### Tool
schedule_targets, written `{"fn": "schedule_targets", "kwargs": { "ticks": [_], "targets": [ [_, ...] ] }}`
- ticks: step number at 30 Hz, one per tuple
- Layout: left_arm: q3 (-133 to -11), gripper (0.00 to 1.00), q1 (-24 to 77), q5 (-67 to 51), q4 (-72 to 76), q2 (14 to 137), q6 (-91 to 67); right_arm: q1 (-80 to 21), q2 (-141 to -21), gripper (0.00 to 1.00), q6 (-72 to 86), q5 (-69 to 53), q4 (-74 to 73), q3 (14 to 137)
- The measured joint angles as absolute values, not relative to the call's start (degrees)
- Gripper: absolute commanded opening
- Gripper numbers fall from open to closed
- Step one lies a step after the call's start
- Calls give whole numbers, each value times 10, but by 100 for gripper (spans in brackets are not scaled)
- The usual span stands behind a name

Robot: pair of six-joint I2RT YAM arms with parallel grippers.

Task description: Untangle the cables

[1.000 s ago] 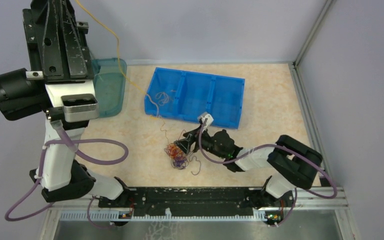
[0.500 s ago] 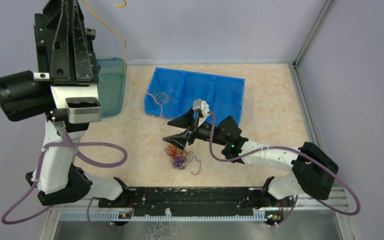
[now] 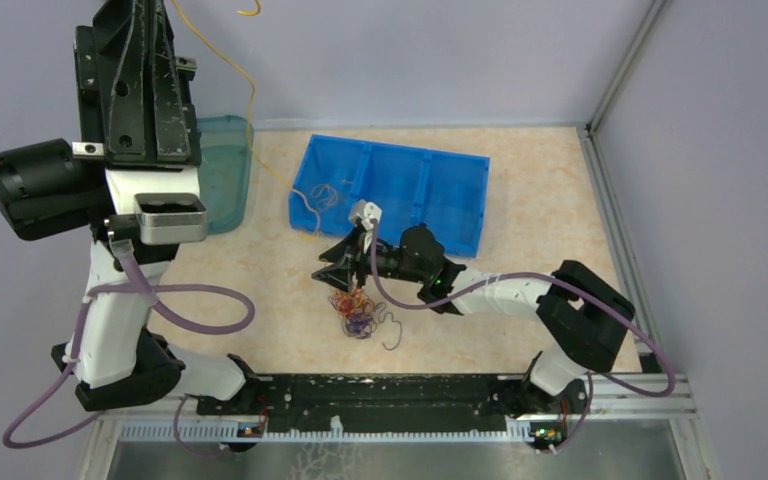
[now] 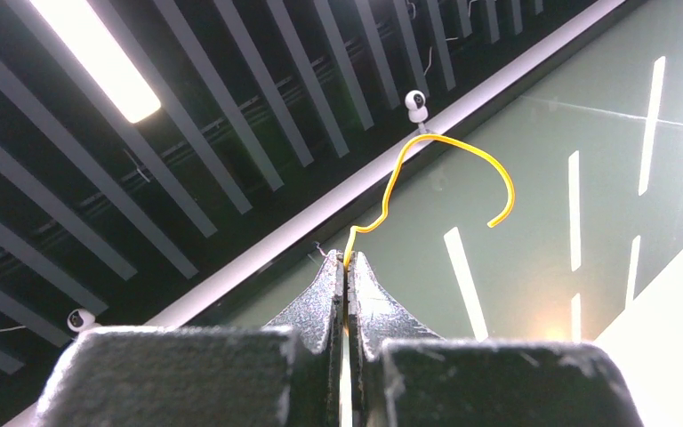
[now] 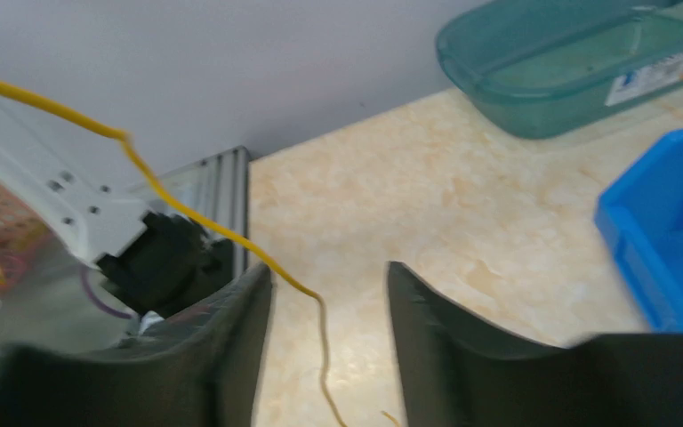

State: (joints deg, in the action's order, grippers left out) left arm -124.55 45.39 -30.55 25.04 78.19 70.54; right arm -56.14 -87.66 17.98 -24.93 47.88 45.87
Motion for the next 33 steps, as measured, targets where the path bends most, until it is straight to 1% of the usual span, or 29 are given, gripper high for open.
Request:
{"fn": "schedule_targets", "kwargs": {
  "ticks": [1, 2, 3, 8, 11, 15, 17, 20, 23, 25, 28, 33],
  "targets": [
    [-1246, 0, 454, -305, 250, 782, 705, -562, -886, 29, 176, -243, 470, 463],
    [-1246, 0, 454, -306, 250, 782, 705, -562, -893, 10, 171, -235, 463, 469],
    [-1246, 0, 454, -306, 249, 782, 705, -562, -898, 0, 165, -229, 456, 473],
    [-1245, 0, 454, -303, 237, 778, 705, -562, -902, 0, 149, -203, 427, 492],
    [-1228, 0, 454, -282, 218, 761, 686, -562, -888, 0, 139, -192, 409, 505],
    [-1180, 0, 454, -216, 118, 712, 618, -559, -837, 0, 135, -183, 397, 526],
    [-1144, 0, 454, -177, 50, 679, 564, -556, -803, 0, 137, -180, 404, 534],
    [-1041, 0, 454, -131, -29, 614, 478, -552, -754, 0, 143, -174, 427, 537],
    [-928, 0, 450, -114, -96, 551, 403, -546, -719, 0, 155, -163, 453, 537],
    [-877, 0, 445, -108, -138, 529, 364, -541, -708, 0, 164, -154, 461, 537],
    [-820, 0, 440, -101, -208, 519, 311, -524, -701, 0, 189, -144, 473, 537],
    [-799, 0, 422, -139, -288, 550, 257, -509, -701, 0, 221, -135, 467, 537]
  ]
}}
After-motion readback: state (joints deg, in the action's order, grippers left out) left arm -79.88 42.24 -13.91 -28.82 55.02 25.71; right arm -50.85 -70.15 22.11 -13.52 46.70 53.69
